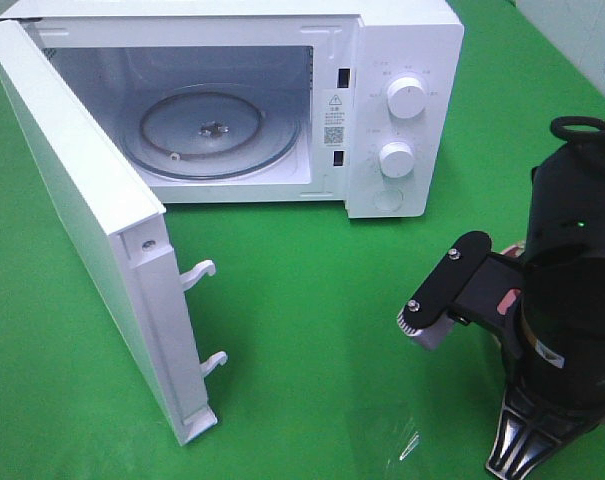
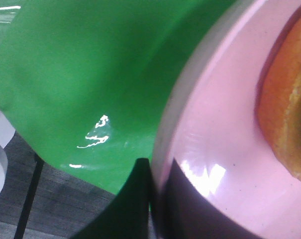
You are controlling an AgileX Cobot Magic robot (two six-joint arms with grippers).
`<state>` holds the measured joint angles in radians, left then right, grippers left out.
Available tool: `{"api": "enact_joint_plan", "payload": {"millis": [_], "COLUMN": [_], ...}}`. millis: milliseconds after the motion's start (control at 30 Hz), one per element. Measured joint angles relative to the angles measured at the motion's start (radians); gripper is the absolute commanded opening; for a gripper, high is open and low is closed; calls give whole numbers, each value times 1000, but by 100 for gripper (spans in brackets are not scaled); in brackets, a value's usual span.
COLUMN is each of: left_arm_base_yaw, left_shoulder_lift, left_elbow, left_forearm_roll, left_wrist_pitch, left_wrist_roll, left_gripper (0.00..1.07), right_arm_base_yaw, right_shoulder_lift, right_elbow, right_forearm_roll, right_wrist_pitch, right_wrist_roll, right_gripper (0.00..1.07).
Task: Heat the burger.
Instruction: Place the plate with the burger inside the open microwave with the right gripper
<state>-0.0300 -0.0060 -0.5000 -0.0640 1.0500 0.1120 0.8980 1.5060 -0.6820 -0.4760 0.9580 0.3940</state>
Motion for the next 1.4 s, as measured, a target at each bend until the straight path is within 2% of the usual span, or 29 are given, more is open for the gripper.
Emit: {"api": "enact_joint_plan", "payload": {"millis": [200, 400, 467, 600, 967, 1167, 1400], "left_arm_base_yaw": [0, 0, 0, 0, 0, 0, 0], "left_shoulder_lift": [0, 0, 0, 0, 0, 0, 0], "left_elbow": [0, 0, 0, 0, 0, 0, 0], "left_forearm_roll": [0, 0, 0, 0, 0, 0, 0], "left_wrist_pitch": [0, 0, 0, 0, 0, 0, 0], "left_wrist_roll": [0, 0, 0, 0, 0, 0, 0], "left_gripper": [100, 100, 100, 100, 100, 100, 100], "right_arm_base_yaw": [1, 45, 87, 103, 103, 103, 103], "right_shoulder_lift": [-2, -2, -2, -2, -2, -2, -2], "right_elbow": [0, 0, 0, 0, 0, 0, 7], "right_forearm_roll": [-52, -60, -96, -147, -216, -333, -343], "right_wrist_pitch": [-28, -33, -36, -43, -96, -189, -238], "right_wrist_roll": [-29, -81, -86, -87, -88, -98, -204], "right_gripper": [1, 2, 2, 2, 2, 2, 2]}}
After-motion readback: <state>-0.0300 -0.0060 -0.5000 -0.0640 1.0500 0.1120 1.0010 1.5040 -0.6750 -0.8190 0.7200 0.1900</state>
